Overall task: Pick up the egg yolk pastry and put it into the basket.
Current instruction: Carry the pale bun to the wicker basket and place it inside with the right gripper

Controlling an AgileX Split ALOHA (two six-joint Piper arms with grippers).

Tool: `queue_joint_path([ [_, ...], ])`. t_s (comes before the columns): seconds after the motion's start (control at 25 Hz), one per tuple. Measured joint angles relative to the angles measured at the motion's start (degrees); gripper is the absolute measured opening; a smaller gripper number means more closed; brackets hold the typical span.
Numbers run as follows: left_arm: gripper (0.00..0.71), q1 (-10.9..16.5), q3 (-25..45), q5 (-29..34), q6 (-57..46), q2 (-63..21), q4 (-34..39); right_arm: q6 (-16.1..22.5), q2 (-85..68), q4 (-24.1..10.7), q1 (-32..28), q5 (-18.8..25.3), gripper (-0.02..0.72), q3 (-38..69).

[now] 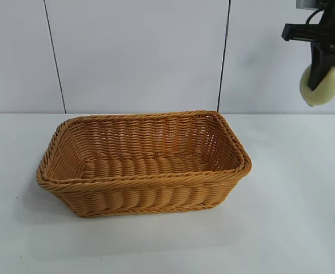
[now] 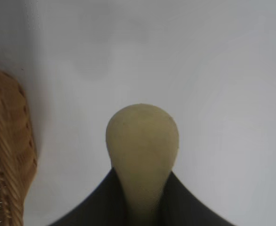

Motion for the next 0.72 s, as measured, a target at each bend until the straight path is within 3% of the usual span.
queue_joint_path([
  [0.32, 0.674, 0.00, 0.00, 0.00, 0.00, 0.00, 0.00, 1.54, 0.00, 0.42, 14.56, -1.41, 0.091, -0.24],
  [0.72, 0.674, 0.00, 0.00, 0.00, 0.00, 0.00, 0.00, 4.69, 5.18, 0.61, 32.23, -13.35, 0.091, -0.31],
])
